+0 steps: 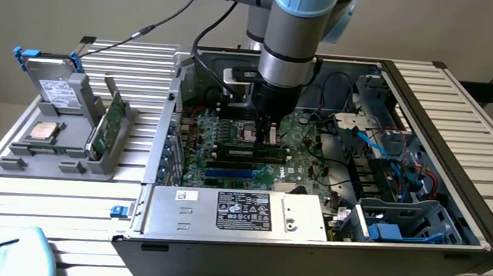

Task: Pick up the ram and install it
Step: 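Insert the ram into the slot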

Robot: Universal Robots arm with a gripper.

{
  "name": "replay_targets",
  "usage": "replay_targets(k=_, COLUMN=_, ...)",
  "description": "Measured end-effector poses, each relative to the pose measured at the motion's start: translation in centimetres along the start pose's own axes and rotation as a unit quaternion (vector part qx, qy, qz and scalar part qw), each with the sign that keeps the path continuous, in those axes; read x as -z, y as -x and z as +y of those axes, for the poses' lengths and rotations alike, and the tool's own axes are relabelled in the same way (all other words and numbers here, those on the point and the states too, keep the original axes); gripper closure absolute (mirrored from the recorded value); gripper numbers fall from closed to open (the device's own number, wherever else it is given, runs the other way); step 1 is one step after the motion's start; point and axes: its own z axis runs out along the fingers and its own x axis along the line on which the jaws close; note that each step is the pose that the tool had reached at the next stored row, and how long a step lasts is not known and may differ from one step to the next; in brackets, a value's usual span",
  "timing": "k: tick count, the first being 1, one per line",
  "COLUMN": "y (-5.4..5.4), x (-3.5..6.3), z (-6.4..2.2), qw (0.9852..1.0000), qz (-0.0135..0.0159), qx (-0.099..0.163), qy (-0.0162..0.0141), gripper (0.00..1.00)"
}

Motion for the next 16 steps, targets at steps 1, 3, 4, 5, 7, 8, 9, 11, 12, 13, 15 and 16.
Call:
replay_targets(k=1, y=0.02, x=-0.02, z=0.00, qw=1.0000, qz=-0.0001, qx=-0.001, qy=0.0000, gripper=0.86)
replay_targets(k=3, y=0.05, x=-0.04, z=-0.01, qw=1.0000, qz=-0.0004, qx=-0.002, qy=0.0000, gripper=0.86)
replay_targets(k=4, y=0.07, x=-0.05, z=-0.01, qw=1.0000, qz=-0.0004, qx=-0.003, qy=0.0000, gripper=0.86)
replay_targets(k=5, y=0.09, x=-0.06, z=-0.01, qw=1.0000, qz=-0.0005, qx=-0.003, qy=0.0001, gripper=0.86)
replay_targets(k=7, y=0.14, x=-0.09, z=-0.02, qw=1.0000, qz=-0.0005, qx=-0.004, qy=0.0001, gripper=0.86)
replay_targets(k=8, y=0.16, x=-0.11, z=-0.02, qw=1.0000, qz=-0.0005, qx=-0.004, qy=0.0002, gripper=0.86)
replay_targets(k=9, y=0.16, x=-0.13, z=-0.02, qw=1.0000, qz=-0.0005, qx=-0.005, qy=0.0002, gripper=0.86)
replay_targets(k=11, y=0.17, x=-0.19, z=-0.03, qw=1.0000, qz=-0.0005, qx=-0.005, qy=0.0002, gripper=0.86)
replay_targets(k=12, y=0.17, x=-0.21, z=-0.03, qw=1.0000, qz=-0.0005, qx=-0.005, qy=0.0002, gripper=0.86)
replay_targets(k=13, y=0.17, x=-0.22, z=-0.03, qw=1.0000, qz=-0.0004, qx=-0.005, qy=0.0002, gripper=0.86)
replay_targets(k=15, y=0.17, x=-0.23, z=-0.03, qw=1.0000, qz=-0.0004, qx=-0.005, qy=0.0011, gripper=0.86)
replay_targets(k=16, y=0.17, x=-0.23, z=-0.03, qw=1.0000, qz=-0.0004, qx=-0.005, qy=0.0015, gripper=0.86)
